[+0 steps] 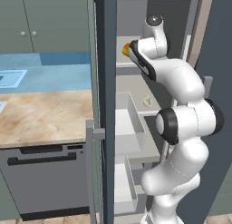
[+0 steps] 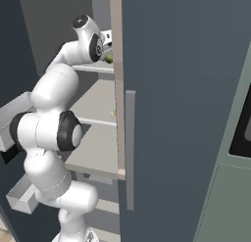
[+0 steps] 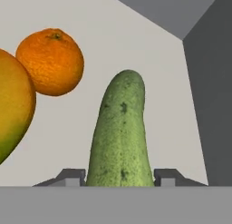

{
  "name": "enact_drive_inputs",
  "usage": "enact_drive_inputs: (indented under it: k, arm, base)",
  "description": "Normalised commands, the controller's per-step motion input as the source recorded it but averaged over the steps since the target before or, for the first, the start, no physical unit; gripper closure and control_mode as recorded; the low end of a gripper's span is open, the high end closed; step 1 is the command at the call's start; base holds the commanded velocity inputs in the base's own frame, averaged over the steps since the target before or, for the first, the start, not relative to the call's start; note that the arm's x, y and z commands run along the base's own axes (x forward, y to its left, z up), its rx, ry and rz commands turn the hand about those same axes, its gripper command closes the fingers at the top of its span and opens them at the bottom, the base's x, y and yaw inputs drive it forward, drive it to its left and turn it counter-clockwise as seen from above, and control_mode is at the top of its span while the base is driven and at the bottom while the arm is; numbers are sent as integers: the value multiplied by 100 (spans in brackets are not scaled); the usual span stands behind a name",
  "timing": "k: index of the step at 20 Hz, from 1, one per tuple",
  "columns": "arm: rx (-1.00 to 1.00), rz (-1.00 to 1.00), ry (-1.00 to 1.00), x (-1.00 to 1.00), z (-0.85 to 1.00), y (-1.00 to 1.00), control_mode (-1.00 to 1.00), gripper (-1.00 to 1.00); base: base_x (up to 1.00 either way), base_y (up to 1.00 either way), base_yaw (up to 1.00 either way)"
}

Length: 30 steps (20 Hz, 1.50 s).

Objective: Take the cucumber and garlic from the second highest rack and move them to the highest rack where the tangerine and mango are located, to maximize freezer space. Close the freezer door after rearranging.

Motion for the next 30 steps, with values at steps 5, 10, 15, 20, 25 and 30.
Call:
enact_drive_inputs:
  k: [5,10,15,20,25,30]
  arm:
    - [0,0,-22,0,-29,-1,-100,-100]
    - [0,0,-26,-33,-11,-1,-100,-100]
    - [0,-1,-12,-96,12,-1,-100,-100]
    - [0,0,-1,-100,45,-4,-100,-100]
    - [0,0,22,-99,-3,-1,-100,-100]
    - [0,0,44,-66,-43,1,-100,-100]
  base:
    - [0,0,0]
    - [0,0,0]
    - [0,0,0]
    - [0,0,0]
    - [0,0,0]
    - [0,0,0]
